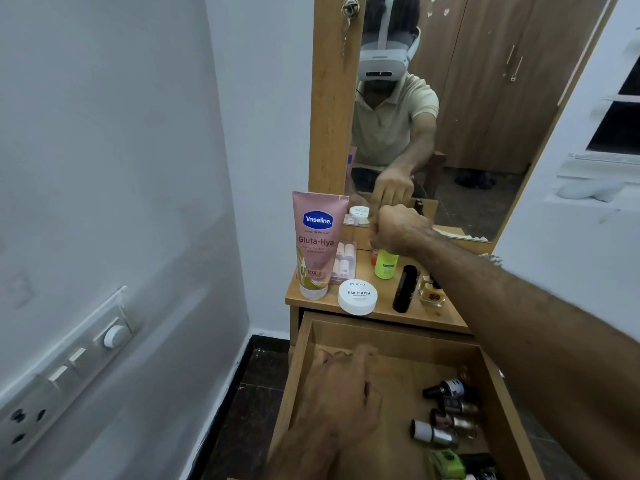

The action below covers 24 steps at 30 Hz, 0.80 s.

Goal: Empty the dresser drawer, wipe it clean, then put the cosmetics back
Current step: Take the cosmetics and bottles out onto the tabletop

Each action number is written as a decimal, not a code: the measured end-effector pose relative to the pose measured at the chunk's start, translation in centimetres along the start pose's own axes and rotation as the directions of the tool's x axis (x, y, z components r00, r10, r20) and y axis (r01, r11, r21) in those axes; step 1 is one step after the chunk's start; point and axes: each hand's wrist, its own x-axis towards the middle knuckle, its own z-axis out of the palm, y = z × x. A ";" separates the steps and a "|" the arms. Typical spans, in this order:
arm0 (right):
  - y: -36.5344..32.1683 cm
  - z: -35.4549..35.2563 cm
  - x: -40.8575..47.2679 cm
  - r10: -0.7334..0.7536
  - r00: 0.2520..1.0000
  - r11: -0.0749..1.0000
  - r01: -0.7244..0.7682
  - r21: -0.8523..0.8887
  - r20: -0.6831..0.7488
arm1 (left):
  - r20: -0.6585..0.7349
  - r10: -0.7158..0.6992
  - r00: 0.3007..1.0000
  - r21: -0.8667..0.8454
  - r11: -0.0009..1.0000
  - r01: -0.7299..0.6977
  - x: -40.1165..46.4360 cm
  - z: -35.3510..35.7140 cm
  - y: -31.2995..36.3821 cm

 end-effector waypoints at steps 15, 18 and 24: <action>1.5 -5.0 -1.6 -0.150 0.986 0.988 0.146 -0.058 -0.071 | -0.040 0.052 0.998 0.038 0.998 -0.050 -0.3 0.2 -0.1; 2.3 -6.5 -4.0 -0.173 0.963 0.973 0.200 -0.118 0.208 | -0.037 0.044 0.998 0.034 0.999 -0.042 -0.3 0.1 0.1; 3.0 -4.2 -6.2 -0.142 0.870 0.971 0.216 -0.106 0.472 | -0.022 0.028 0.999 0.017 0.999 -0.028 -0.4 -0.4 0.4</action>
